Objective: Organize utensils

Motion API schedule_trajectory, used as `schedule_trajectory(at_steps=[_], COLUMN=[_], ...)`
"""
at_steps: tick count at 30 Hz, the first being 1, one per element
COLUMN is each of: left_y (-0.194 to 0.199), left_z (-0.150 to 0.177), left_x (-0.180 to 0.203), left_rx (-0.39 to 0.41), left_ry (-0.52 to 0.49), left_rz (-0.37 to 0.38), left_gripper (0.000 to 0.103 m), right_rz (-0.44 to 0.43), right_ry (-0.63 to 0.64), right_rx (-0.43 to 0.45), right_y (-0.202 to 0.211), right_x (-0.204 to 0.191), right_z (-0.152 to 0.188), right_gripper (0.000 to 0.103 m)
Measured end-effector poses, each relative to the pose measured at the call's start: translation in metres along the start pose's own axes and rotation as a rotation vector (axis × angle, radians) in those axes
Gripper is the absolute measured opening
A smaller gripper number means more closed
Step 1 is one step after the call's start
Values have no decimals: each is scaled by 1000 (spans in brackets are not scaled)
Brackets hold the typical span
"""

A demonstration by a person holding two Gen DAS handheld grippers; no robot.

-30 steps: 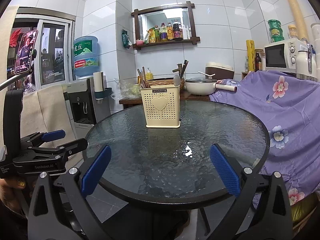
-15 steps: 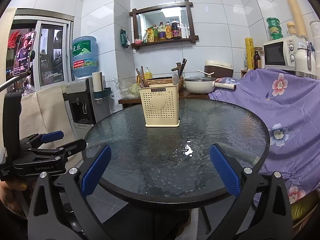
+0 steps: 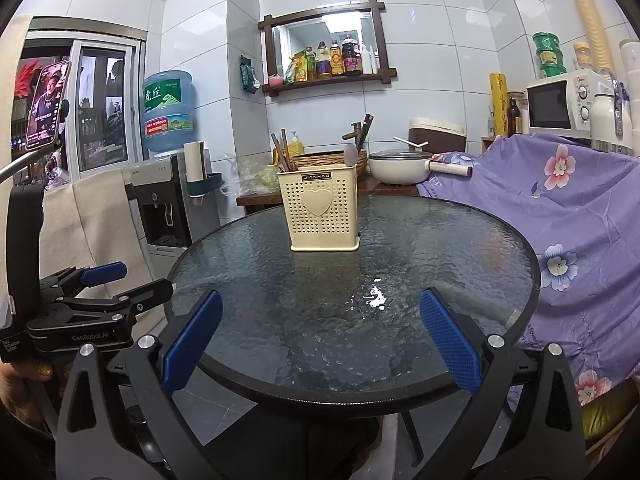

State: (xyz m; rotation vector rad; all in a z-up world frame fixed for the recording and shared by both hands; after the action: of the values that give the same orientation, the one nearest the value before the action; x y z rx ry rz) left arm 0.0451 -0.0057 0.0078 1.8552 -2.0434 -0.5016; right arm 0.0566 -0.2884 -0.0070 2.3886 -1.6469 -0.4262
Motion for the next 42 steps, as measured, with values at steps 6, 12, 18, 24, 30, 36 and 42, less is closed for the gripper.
schedule_trajectory(at_steps=[6, 12, 18, 24, 30, 36, 42], left_y=[0, 0, 0, -1, -1, -1, -2], left_z=[0, 0, 2, 2, 2, 2, 6], left_x=[0, 0, 1, 1, 1, 1, 0], left_rx=[0, -3, -3, -4, -4, -1, 2], left_ry=[-1, -1, -1, -1, -2, -5, 6], left_rz=[-2, -2, 0, 0, 0, 0, 13], left_gripper=[97, 97, 97, 97, 97, 97, 97], right_rz=[0, -1, -3, -3, -3, -4, -1], right_ry=[-1, 0, 0, 0, 1, 0, -2], right_rx=[-2, -4, -9, -11, -11, -12, -16], right_y=[0, 0, -1, -1, -1, -2, -3], right_x=[0, 0, -2, -2, -2, -2, -3], right_z=[0, 0, 2, 2, 2, 2, 4], right_gripper=[97, 97, 97, 97, 97, 97, 97])
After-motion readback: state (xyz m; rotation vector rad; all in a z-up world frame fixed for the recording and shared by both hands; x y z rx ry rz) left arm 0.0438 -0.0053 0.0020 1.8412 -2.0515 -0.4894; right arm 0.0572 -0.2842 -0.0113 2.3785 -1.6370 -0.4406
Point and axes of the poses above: each gripper's, at about its wrist camera, not at the fingertips, and y roughly against the way its jaws point, x to its right, z to its underside, the point moved 3 cm from there along -y, roughly the way its jaws point, and after that the axes turned 2 degrees about -x, right-handed, at the moved point
